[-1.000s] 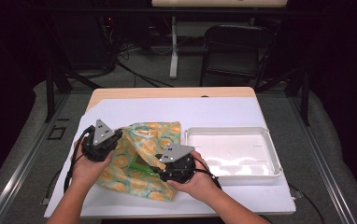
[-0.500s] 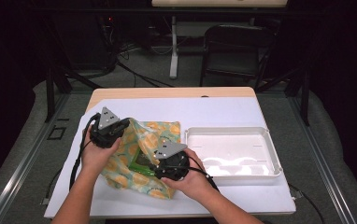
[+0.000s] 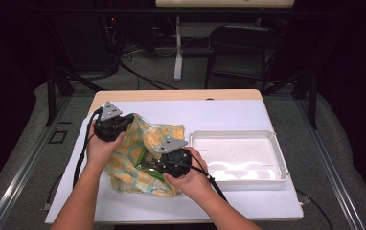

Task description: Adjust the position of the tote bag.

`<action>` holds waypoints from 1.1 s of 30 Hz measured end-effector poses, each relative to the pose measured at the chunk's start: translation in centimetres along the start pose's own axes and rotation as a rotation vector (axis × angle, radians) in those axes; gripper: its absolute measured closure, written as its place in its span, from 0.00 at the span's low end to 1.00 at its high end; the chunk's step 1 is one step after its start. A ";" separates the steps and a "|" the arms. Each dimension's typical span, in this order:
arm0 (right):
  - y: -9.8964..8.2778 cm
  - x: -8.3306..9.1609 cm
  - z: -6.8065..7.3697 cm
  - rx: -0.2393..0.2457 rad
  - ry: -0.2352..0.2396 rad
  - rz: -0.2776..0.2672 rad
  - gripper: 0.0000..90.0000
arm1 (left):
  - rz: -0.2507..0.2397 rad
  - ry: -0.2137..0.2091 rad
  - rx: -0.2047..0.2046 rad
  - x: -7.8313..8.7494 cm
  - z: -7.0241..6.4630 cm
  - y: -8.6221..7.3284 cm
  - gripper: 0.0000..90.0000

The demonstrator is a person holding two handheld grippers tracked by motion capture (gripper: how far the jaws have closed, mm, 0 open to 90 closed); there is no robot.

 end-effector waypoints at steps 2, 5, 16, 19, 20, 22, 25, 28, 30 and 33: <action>-0.1 0.0 -0.4 -0.016 -0.007 0.016 0.69 | 0.004 -0.003 0.000 -0.4 0.1 -0.1 1.00; -0.2 0.1 -1.4 -0.021 -0.032 0.050 0.90 | 0.009 -0.006 0.009 -1.2 0.1 -0.2 1.00; -0.2 0.9 -5.0 -0.035 -0.145 0.092 1.00 | 0.038 0.010 -0.021 -2.7 -0.2 -0.8 1.00; -0.2 1.3 -6.4 -0.061 -0.176 0.086 1.00 | 0.044 0.017 -0.035 -3.0 -0.4 -0.9 1.00; -0.2 1.3 -6.4 -0.061 -0.176 0.086 1.00 | 0.044 0.017 -0.035 -3.0 -0.4 -0.9 1.00; -0.2 1.3 -7.0 -0.065 -0.182 0.087 1.00 | 0.050 0.021 -0.043 -3.1 -0.5 -1.1 1.00; -0.3 0.9 -8.1 -0.082 -0.197 0.095 1.00 | 0.066 0.024 -0.056 -3.4 -0.6 -1.3 0.99; -0.5 0.5 -8.7 -0.097 -0.197 0.110 1.00 | 0.088 0.029 -0.073 -3.9 -0.7 -1.8 0.99; -0.7 0.2 -9.1 -0.107 -0.195 0.122 1.00 | 0.103 0.031 -0.077 -4.2 -0.7 -2.0 0.98; -0.9 -0.5 -9.9 -0.126 -0.196 0.125 1.00 | 0.124 0.030 -0.077 -4.9 -0.6 -2.7 0.97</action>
Point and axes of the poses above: each handheld gripper's, and its own axes: x roughly backward along the jaws, y roughly out of its top, z roughly to its left, the point moved 3 cm from there along -x, roughly forward along the jaws, and after that the axes turned 14 degrees about y, right-handed, at the moved point
